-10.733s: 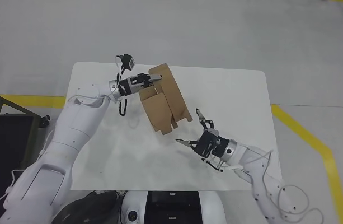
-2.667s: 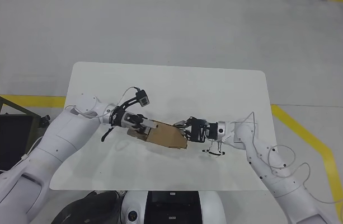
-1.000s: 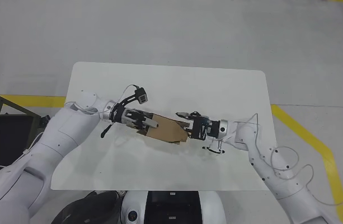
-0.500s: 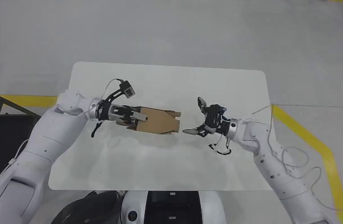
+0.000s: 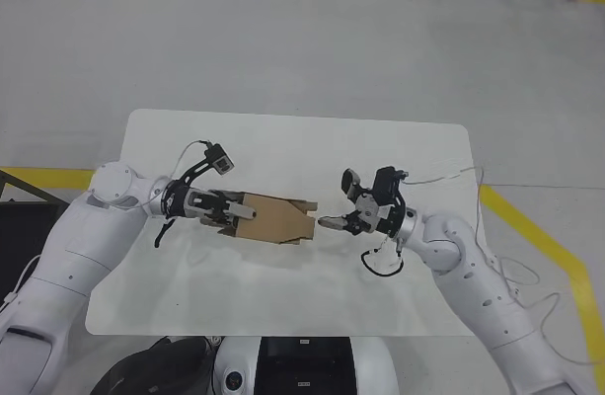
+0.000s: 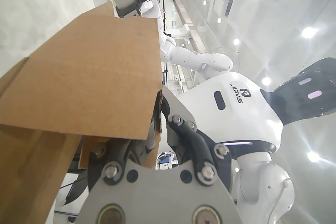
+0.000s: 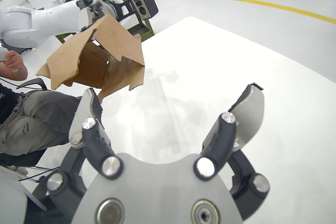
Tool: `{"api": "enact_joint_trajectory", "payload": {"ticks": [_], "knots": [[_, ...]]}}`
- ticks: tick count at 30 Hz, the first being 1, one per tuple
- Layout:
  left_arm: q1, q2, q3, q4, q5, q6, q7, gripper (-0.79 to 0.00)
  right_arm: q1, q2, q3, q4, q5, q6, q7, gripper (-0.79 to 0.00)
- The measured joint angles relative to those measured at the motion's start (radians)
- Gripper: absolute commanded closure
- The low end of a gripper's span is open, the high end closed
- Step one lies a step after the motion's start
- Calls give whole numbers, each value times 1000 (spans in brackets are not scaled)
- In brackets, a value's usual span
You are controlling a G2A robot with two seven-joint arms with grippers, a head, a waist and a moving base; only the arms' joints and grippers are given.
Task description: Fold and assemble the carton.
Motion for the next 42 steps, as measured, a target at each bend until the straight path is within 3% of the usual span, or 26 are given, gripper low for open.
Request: {"api": "enact_joint_trajectory", "payload": {"ticks": [9, 21, 42], "knots": [[-28, -22, 38, 34, -14, 0, 0, 0, -39, -6, -16, -69, -83, 63, -55, -785], [-70, -74, 53, 141, -44, 0, 1, 0, -100, -7, -12, -154, -220, 142, -149, -785], [-75, -131, 31, 168, -22, 0, 0, 0, -105, -21, -46, -171, -277, 176, -196, -785]]}}
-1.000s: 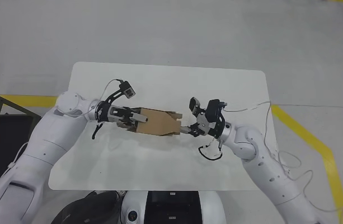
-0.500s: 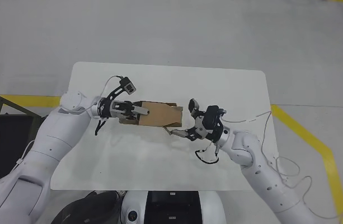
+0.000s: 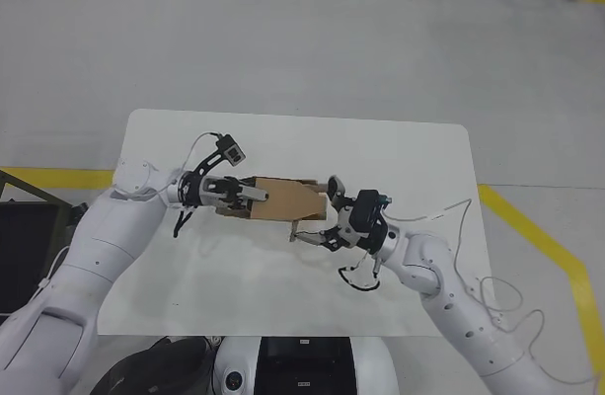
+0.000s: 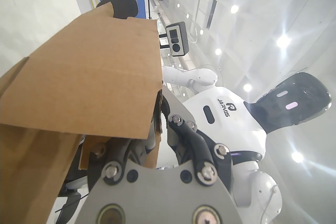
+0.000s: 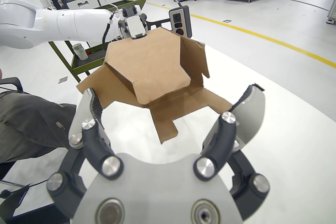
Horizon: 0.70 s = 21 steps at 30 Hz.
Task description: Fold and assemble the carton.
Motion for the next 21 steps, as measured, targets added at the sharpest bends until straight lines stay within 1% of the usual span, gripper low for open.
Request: {"api": "enact_joint_trajectory", "payload": {"ticks": [7, 13, 17, 21], "knots": [[-5, -21, 13, 1, 21, -6, 6, 0, 7, -8, -12, 8, -14, 32, -22, -785], [-7, -31, 4, 10, 29, -1, 1, 0, 3, -12, -15, 4, -51, 64, -47, -785], [-3, -29, -11, 26, 35, 0, 0, 0, -2, -9, -1, 1, -61, 49, -60, -785], [5, -21, -23, 37, 34, 0, 0, 0, -12, -1, 23, -9, -92, 14, -65, -785]]}}
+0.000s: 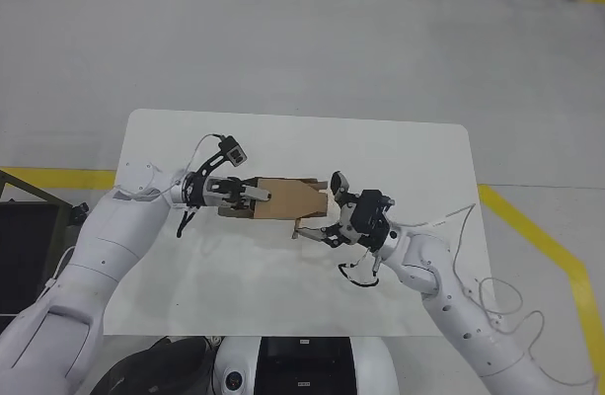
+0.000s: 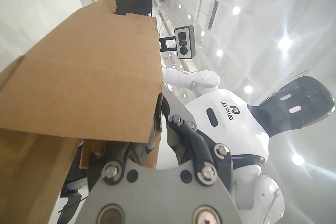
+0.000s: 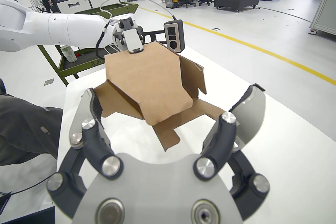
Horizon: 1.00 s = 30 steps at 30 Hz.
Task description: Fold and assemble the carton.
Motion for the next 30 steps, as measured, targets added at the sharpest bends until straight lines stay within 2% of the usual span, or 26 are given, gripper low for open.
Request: {"api": "enact_joint_trajectory", "payload": {"ticks": [6, 16, 30], "knots": [[20, 17, -7, -20, 11, 0, 0, 0, -2, 11, 22, -12, -34, -76, 25, -785], [44, 52, 9, -72, -14, 0, 0, 0, 39, 12, -2, 18, 7, -212, 90, -785], [25, 62, 56, -74, -15, 0, 0, 0, 42, 13, -18, 4, -4, -260, 75, -785]]}}
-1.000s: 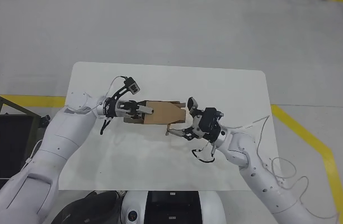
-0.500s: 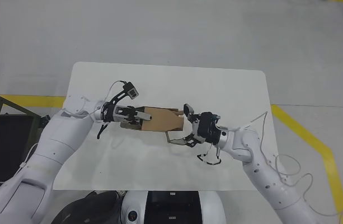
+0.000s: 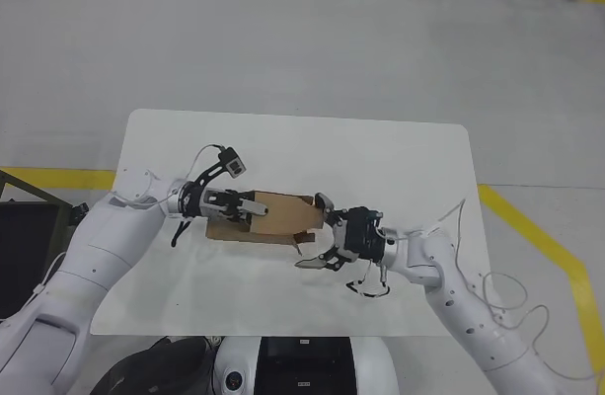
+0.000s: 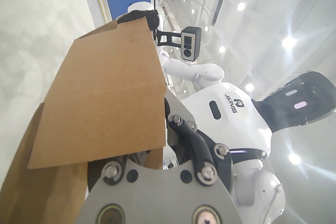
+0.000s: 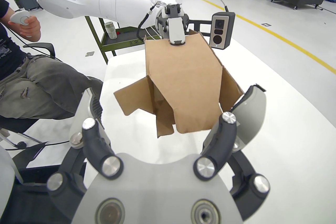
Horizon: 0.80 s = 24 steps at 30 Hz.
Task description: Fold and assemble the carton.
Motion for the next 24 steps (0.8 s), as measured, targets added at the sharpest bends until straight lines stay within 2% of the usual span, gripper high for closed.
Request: {"api": "enact_joint_trajectory", "payload": {"ticks": [18, 24], "knots": [[-12, 2, 4, 11, -11, 0, 0, 0, 1, 3, 3, 6, 46, -39, -15, -785], [-18, 4, 36, -4, 19, 0, 0, 0, 18, -3, -19, 22, 70, -53, -12, -785]]}}
